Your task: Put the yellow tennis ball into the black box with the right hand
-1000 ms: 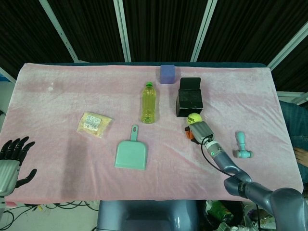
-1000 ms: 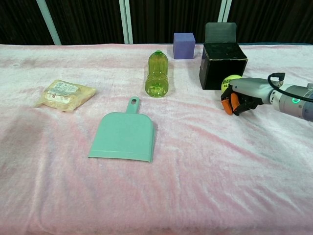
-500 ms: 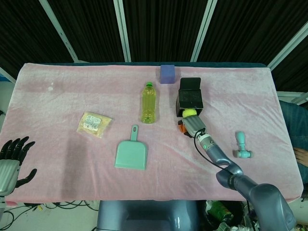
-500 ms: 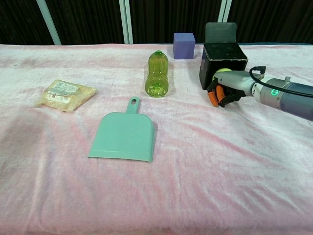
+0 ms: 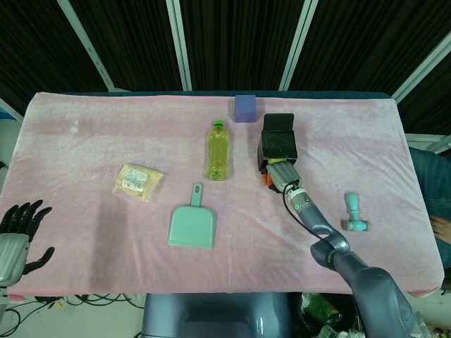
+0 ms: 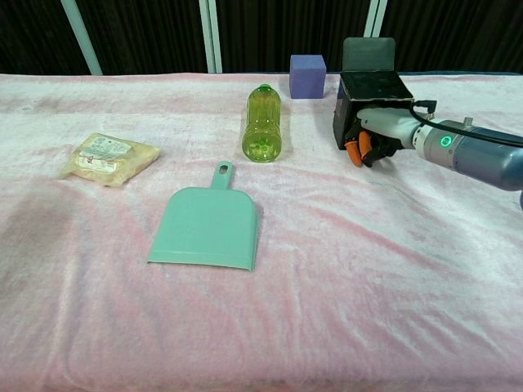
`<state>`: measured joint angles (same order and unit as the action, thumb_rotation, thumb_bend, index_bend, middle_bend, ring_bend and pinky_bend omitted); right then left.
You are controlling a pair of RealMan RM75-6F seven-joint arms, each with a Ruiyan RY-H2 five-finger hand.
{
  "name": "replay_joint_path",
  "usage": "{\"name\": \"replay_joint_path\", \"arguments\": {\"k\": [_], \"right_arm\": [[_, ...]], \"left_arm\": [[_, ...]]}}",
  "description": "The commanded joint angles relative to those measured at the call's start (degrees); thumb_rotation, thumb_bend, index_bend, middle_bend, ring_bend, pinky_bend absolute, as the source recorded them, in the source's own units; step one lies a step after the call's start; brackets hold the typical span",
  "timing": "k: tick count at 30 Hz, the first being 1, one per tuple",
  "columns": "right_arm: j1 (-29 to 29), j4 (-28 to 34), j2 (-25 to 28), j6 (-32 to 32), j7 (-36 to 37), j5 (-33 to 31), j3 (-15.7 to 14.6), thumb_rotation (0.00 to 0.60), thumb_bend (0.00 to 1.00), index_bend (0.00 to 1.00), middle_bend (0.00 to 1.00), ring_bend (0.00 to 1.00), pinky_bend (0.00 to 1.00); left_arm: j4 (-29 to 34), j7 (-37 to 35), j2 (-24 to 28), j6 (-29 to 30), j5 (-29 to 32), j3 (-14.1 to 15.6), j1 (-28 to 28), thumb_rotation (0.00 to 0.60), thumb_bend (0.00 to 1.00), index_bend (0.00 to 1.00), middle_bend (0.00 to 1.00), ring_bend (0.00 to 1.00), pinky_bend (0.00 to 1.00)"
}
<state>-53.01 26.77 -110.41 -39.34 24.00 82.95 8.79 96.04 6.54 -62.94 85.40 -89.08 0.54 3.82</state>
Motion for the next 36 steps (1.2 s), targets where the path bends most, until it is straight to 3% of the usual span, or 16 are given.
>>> {"name": "replay_joint_path", "arguments": {"k": [1, 12, 18, 21, 27, 36], "right_arm": [[-0.5, -1.4, -0.85, 0.78, 0.17, -0.58, 0.31, 0.6, 1.0, 0.95, 0.83, 0.85, 1.0], [-1.35, -6.25, -3.39, 1.82, -0.5, -2.04, 1.06, 0.6, 1.0, 0.95, 0.82, 0.85, 1.0], [-0.85, -5.44, -2.95, 0.37, -0.09, -1.62, 0.54, 0.6, 1.0, 0.95, 0.79, 0.82, 1.0], [-0.45, -4.01, -2.27, -0.4, -0.09, -1.13, -0.02, 0.6, 0.99, 0.94, 0.75, 0.78, 1.0], [0.63, -0.14, -0.98, -2.57, -1.73, -1.13, -0.19, 0.6, 0.97, 0.82, 0.62, 0.68, 0.96], [2.35, 4.08, 0.61, -4.82, -9.62, -2.87, 0.67, 0.6, 0.97, 0.81, 0.47, 0.43, 0.84]], "left_arm": [[0.01, -0.05, -0.01, 0.01, 0.04, -0.03, 0.0, 0.6, 0.27, 0.14, 0.05, 0.0, 0.0], [-0.02, -0.25, 0.06, -0.13, 0.06, -0.04, 0.05, 0.6, 0.27, 0.14, 0.05, 0.0, 0.0], [0.01, -0.33, 0.11, -0.11, -0.03, -0.02, 0.04, 0.6, 0.27, 0.14, 0.05, 0.0, 0.0], [0.04, -0.33, 0.1, -0.09, -0.07, -0.02, 0.05, 0.6, 0.27, 0.14, 0.05, 0.0, 0.0], [0.07, -0.32, 0.09, -0.03, -0.06, -0.03, 0.0, 0.6, 0.27, 0.14, 0.05, 0.0, 0.0], [0.25, -0.32, 0.27, -0.07, -0.07, 0.02, -0.02, 0.6, 0.27, 0.14, 0.05, 0.0, 0.0]]}}
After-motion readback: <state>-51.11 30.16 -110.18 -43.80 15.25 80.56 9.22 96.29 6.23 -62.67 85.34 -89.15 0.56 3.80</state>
